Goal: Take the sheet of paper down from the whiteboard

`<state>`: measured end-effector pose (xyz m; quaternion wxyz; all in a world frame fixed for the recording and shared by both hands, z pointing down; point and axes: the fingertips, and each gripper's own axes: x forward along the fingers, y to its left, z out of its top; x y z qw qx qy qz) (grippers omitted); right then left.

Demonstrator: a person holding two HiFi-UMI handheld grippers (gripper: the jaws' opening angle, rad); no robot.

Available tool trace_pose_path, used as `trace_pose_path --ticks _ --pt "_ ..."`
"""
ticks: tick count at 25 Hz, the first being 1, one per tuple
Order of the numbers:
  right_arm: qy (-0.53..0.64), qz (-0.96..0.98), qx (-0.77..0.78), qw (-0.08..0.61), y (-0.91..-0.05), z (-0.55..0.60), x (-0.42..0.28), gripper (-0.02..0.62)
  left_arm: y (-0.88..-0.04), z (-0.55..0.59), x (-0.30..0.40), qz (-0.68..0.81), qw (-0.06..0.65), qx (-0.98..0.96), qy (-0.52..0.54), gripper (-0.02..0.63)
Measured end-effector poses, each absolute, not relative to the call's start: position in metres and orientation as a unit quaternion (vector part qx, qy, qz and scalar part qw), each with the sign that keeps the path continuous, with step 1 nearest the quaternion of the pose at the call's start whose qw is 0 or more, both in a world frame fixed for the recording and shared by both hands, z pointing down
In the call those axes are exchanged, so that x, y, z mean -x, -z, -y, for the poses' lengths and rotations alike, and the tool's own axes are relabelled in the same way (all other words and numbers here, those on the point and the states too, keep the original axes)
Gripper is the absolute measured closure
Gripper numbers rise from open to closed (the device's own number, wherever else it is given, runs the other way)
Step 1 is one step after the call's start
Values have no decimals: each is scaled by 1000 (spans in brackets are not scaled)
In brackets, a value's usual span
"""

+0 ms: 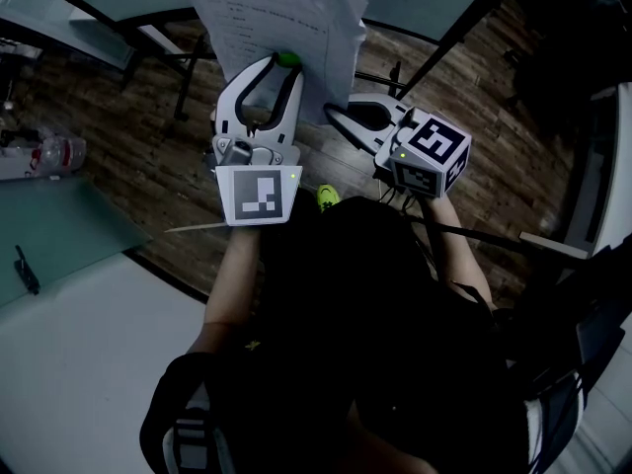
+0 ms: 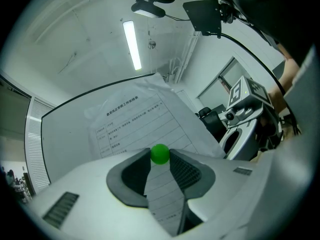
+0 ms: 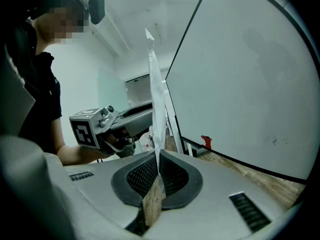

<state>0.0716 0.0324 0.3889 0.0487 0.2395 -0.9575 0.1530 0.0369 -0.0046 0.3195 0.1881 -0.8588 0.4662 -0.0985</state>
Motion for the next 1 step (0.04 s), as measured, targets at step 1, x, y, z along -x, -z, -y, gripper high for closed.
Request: trace_pose_path --ticks 1 --pt "-153 958 -239 49 -389 -33 -72 578 -319 4 -37 -466 188 859 97 469"
